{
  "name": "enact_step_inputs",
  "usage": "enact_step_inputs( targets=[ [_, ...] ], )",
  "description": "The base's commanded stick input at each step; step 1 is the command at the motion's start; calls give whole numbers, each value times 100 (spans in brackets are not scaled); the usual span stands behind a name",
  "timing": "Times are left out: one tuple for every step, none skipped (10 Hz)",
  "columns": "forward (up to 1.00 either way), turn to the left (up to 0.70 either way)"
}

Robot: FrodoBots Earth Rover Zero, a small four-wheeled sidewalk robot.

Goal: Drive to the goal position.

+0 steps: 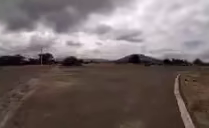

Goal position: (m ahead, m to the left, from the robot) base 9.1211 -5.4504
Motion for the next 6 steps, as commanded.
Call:
enact_step_inputs(
  targets=[
    [50, -50],
    [50, -50],
    [50, -50],
    [50, -50],
    [50, -32],
    [50, -8]
  ],
)
